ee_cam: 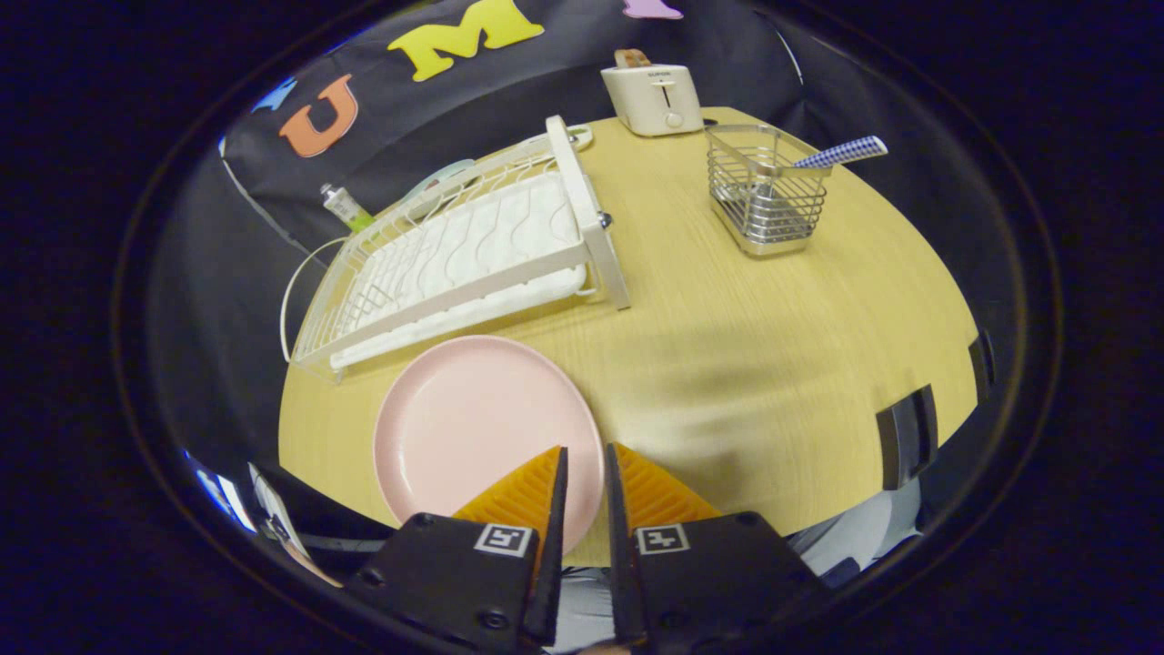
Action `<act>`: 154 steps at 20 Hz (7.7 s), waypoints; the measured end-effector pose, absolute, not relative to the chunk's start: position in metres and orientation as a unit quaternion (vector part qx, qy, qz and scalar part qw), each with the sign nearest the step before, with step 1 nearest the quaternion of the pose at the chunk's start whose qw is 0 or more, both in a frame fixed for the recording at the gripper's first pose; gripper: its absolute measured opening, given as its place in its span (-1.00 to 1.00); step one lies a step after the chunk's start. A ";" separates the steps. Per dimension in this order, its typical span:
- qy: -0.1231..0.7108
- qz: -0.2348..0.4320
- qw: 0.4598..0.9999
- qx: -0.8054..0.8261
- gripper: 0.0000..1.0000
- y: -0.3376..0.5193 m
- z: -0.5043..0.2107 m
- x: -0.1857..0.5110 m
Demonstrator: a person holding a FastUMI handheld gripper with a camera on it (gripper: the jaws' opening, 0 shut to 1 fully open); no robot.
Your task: Take the plate from the dish rack, then take the spoon from the basket and place it into the plate.
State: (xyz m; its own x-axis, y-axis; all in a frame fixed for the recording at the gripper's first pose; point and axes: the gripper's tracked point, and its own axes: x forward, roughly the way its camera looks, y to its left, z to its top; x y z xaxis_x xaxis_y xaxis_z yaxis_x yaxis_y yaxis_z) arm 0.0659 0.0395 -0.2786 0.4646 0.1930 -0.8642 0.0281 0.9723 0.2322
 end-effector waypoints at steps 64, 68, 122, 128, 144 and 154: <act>0.058 -0.088 0.993 -0.051 -0.54 -0.132 -0.111 0.256; 0.045 -0.089 0.994 -0.053 -0.54 -0.122 -0.087 0.256; 0.021 -0.017 0.994 -0.108 1.00 0.092 -0.100 0.066; -0.006 -0.033 0.997 -0.076 1.00 0.065 -0.070 0.033; 0.046 -0.080 0.996 0.007 1.00 -0.031 -0.070 0.004; 0.019 -0.086 0.996 -0.009 1.00 -0.032 -0.054 -0.009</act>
State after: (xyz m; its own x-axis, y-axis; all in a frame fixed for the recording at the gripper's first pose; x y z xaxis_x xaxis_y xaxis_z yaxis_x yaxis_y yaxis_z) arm -0.0095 -0.0315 -0.0542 0.9846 -0.1712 -0.0356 0.1705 0.9851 -0.0211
